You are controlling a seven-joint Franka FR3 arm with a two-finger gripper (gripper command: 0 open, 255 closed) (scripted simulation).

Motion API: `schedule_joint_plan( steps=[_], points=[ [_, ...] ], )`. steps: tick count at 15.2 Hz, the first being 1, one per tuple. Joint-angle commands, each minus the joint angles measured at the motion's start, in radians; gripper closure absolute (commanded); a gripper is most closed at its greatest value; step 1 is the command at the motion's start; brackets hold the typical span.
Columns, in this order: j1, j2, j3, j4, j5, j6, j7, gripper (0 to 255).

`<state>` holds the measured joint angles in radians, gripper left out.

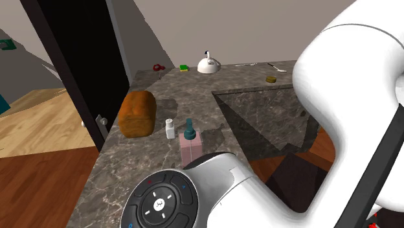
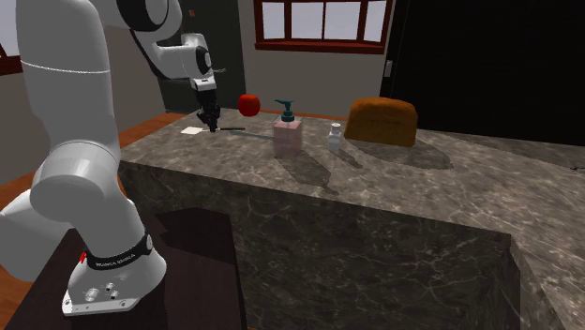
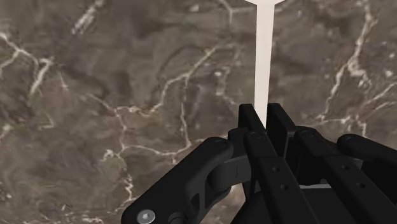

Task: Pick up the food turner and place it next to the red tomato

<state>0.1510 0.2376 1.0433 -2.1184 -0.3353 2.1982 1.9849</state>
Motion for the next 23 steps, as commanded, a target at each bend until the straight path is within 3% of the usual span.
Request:
schedule_joint_plan(
  steps=[1,5,6,11,15,23],
  points=[
    [0.002,0.002,-0.001,-0.001,-0.003,0.002,0.003,255],
    [0.002,0.002,-0.001,-0.001,-0.003,0.002,0.003,255],
    [0.002,0.002,-0.001,-0.001,-0.003,0.002,0.003,0],
    [0.002,0.002,-0.001,-0.001,-0.003,0.002,0.003,0],
    [-0.053,-0.099,0.057,0.054,0.117,-0.096,-0.078,0],
    [-0.052,-0.099,0.056,0.054,0.117,-0.096,-0.079,0]
  ],
)
